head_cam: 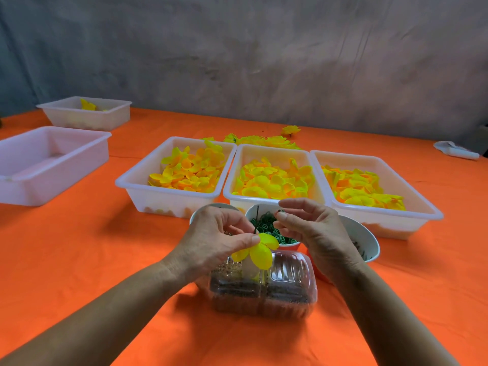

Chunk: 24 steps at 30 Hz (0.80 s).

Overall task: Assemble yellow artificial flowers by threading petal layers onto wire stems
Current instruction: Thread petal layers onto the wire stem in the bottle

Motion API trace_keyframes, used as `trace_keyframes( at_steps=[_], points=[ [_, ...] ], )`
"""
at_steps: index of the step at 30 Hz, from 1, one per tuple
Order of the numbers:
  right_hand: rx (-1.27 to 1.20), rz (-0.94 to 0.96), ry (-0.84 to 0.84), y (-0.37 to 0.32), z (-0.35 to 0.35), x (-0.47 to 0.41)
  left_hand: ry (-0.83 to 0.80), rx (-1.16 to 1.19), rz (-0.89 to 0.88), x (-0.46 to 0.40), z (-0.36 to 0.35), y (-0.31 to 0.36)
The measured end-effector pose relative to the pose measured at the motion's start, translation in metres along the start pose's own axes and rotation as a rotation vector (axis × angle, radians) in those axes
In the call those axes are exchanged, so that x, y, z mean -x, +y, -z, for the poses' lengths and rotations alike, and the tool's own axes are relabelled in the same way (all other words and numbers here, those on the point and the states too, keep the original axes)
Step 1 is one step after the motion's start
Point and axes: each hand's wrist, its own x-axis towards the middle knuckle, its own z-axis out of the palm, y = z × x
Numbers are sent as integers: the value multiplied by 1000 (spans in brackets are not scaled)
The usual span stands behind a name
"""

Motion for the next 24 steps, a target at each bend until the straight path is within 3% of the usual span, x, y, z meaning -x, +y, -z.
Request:
trace_keyframes(
  at_steps=[17,24],
  points=[
    [-101,-19,-70,-14,-5,4,13,6,10,0,0,1],
    [-66,97,-145,-26,-18,10,17,4,6,0,0,1]
  ],
)
